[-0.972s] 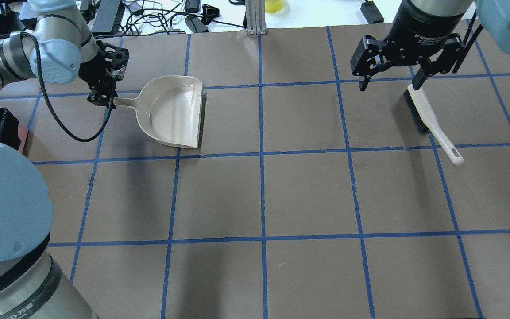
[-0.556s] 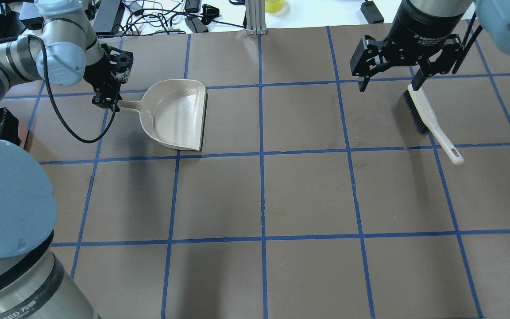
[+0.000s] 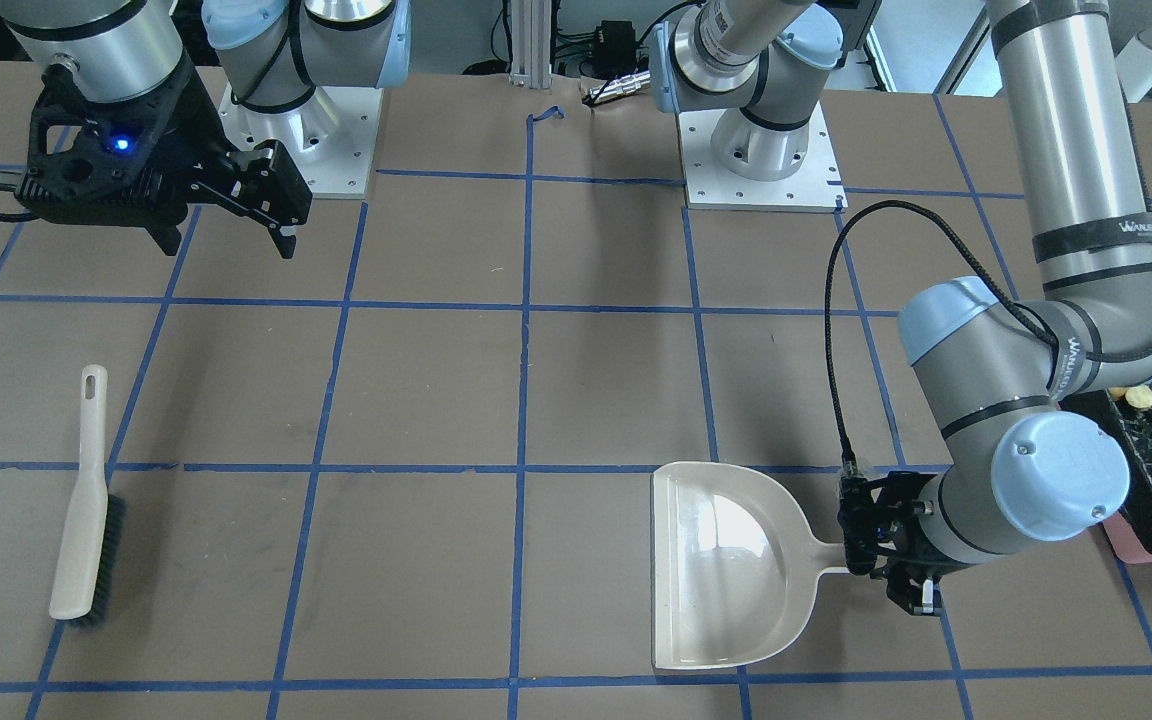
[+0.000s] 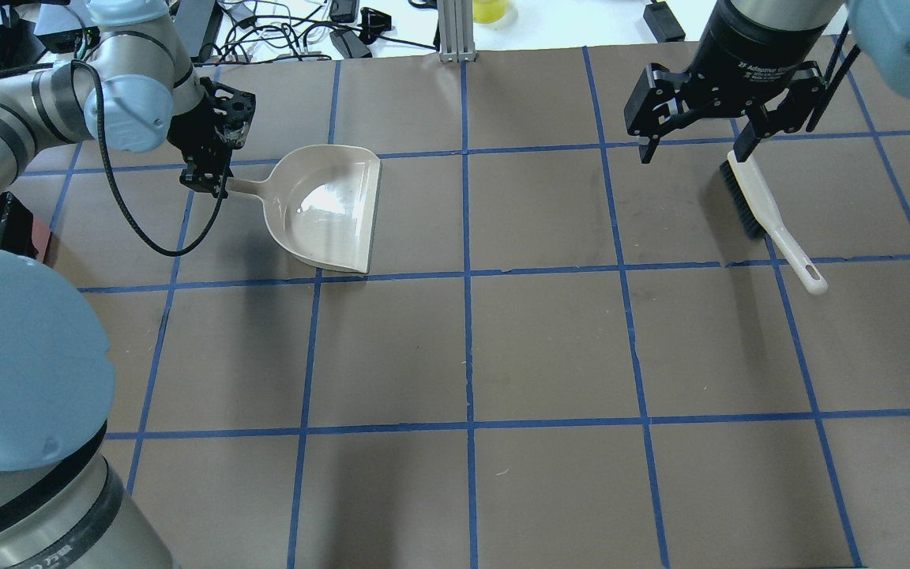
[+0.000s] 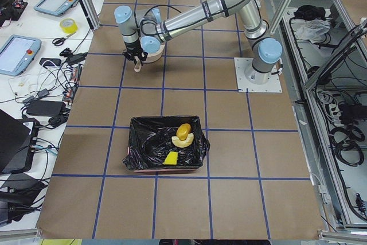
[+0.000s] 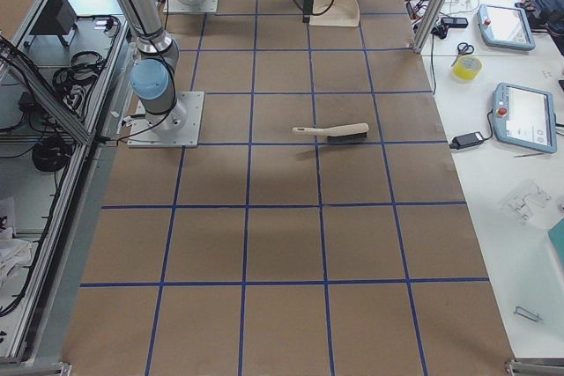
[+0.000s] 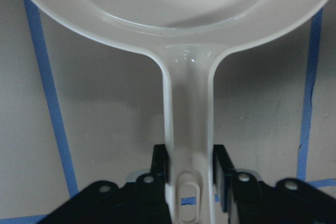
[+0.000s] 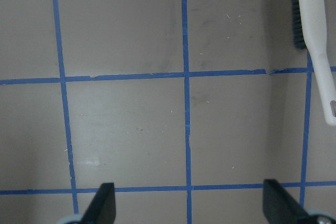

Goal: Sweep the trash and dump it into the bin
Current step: 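Lower the dustpan to the table and open the left gripper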

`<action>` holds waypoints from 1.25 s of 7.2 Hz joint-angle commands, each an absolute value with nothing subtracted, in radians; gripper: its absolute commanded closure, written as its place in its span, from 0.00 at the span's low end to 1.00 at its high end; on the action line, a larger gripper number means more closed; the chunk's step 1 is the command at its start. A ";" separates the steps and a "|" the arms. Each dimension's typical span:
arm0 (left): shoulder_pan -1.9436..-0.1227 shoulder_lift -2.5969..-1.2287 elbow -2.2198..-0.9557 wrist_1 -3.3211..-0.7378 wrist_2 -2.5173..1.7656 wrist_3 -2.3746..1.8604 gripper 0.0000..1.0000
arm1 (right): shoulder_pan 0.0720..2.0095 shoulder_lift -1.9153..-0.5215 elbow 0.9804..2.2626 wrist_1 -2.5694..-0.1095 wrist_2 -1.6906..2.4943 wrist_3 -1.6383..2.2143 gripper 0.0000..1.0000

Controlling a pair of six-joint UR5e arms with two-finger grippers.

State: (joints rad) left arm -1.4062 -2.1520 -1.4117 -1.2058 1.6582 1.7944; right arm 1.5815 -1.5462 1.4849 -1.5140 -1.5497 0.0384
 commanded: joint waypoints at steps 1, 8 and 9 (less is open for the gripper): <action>-1.405 -2.151 -1.410 -1.207 1.660 1.795 0.49 | 1.582 -1.546 1.485 -1.514 -1.548 0.038 0.00; -1.577 -1.993 -1.258 -1.520 1.651 1.351 0.54 | 1.582 -1.546 1.485 -1.514 -1.543 0.038 0.00; -1.580 -1.941 -1.252 -1.572 1.649 1.265 0.52 | 1.582 -1.546 1.485 -1.514 -1.543 0.038 0.00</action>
